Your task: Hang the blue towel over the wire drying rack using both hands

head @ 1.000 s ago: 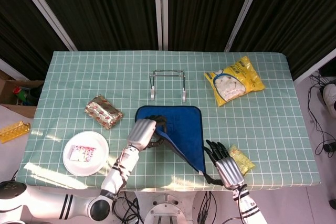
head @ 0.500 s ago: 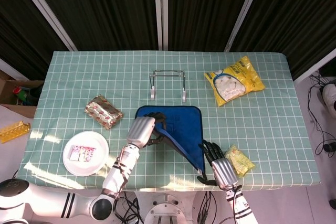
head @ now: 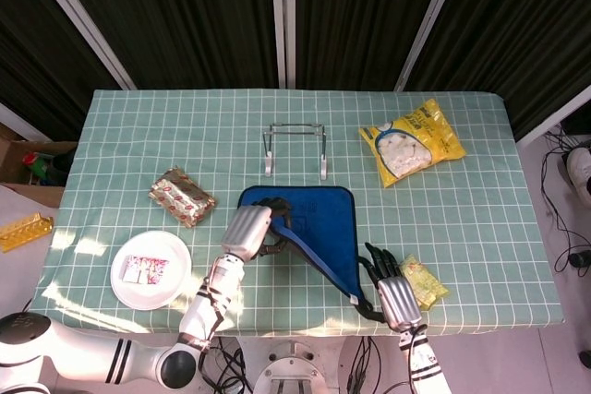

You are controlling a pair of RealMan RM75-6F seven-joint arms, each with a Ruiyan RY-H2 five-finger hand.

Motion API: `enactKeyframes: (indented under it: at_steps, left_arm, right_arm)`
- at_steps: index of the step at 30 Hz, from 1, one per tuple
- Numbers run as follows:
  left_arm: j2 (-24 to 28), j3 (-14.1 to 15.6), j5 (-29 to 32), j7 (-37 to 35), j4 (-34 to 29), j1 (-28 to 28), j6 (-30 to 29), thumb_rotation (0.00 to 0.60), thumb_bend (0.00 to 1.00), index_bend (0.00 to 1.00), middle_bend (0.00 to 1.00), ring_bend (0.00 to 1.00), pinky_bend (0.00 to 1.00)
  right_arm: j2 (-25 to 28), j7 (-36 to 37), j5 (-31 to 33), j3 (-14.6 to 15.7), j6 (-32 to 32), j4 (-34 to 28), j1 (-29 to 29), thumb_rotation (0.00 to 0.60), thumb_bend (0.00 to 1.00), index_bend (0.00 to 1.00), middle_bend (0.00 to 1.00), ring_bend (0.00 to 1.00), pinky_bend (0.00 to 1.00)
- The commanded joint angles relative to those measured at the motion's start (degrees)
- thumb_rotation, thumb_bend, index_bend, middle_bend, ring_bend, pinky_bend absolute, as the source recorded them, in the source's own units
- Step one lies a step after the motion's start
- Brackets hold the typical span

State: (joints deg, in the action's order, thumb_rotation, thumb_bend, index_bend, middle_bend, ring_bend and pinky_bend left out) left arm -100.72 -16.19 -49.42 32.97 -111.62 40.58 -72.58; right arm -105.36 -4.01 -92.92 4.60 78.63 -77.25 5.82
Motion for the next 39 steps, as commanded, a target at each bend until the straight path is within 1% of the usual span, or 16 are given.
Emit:
enactKeyframes:
  at_steps: [1,4,14,15,19,26,28,31,35,39]
  left_arm:
    - [0.07,0.02,0.19,-0.12,-0.12,0.13,-0.03,0.6,0.53,0.79,0.3,0.27,0.35]
    - [0.21,0.03,0.4,-0.32,-0.28,0.28,-0.06,0.6,0.53,0.79,0.3,0.27,0.35]
    - [0.69,0.35,0.61,-1.07,-0.52,0.51,-0.28,0.6,0.53,0.79,0.3,0.27,0.35]
    - [0.76,0.38,0.63,-1.16,-0.55,0.54,-0.28,0.6,0.53,0.79,0.3,0.27,0.35]
    - [1.0,0.41,0.73,-1.61,-0.73,0.59,-0.22,0.6,0.53,0.79,0.3,0.27,0.35]
    - [1.49,0.42,0.53,-2.35,-1.21,0.6,-0.48,0.6,0.53,0.79,0.3,0.27,0.35]
    - [1.54,0.43,0.39,-2.86,-1.38,0.53,-0.45,0.6,0.53,0.79,0.3,0.27,0.35]
    - [1.75,0.23,-0.06,-3.98,-1.62,0.34,-0.47,0.6,0.53,0.8,0.3,0.27,0.35]
    - [2.22,-0.38,-1.69,-6.14,-1.34,-0.33,-1.32,0.6,0.53,0.8,0.3,0.27,0.35]
    - [2.8,-0.84,-3.14,-8.51,-1.01,-1.27,-2.15,0.6,0.53,0.8,0.3,0.27,0.35]
  right_arm:
    - [-0.46,0.57,-0.05,-0.25,0.05,0.44,0.22,0.6,0.27,0.25,0.0,0.0,0.0]
    - [-1.09,1.38,-0.42,-0.49,0.43,1.03,0.46,0.6,0.32,0.3,0.0,0.0,0.0]
    - [-2.71,2.44,-0.85,-1.32,0.57,2.56,1.54,0.6,0.4,0.43,0.01,0.0,0.0]
    - [-2.93,2.56,-0.97,-1.38,0.74,2.84,1.62,0.6,0.41,0.46,0.01,0.0,0.0]
    - [-3.56,2.6,-0.93,-1.51,1.18,3.75,1.62,0.6,0.46,0.64,0.03,0.0,0.0]
    - [-3.8,3.55,-0.59,-2.64,2.48,3.7,1.74,0.6,0.48,0.82,0.07,0.0,0.0]
    - [-3.7,3.84,-0.65,-3.06,2.84,3.56,1.94,0.6,0.49,0.86,0.08,0.0,0.0]
    - [-3.02,4.31,-0.75,-4.28,3.49,2.81,2.57,0.6,0.5,0.89,0.1,0.0,0.0]
    - [-0.95,4.58,-1.0,-7.31,5.25,0.5,3.84,0.6,0.52,0.96,0.14,0.0,0.0]
    - [1.81,3.77,0.0,-10.43,5.77,-2.91,4.97,0.6,0.6,1.0,0.16,0.0,0.0]
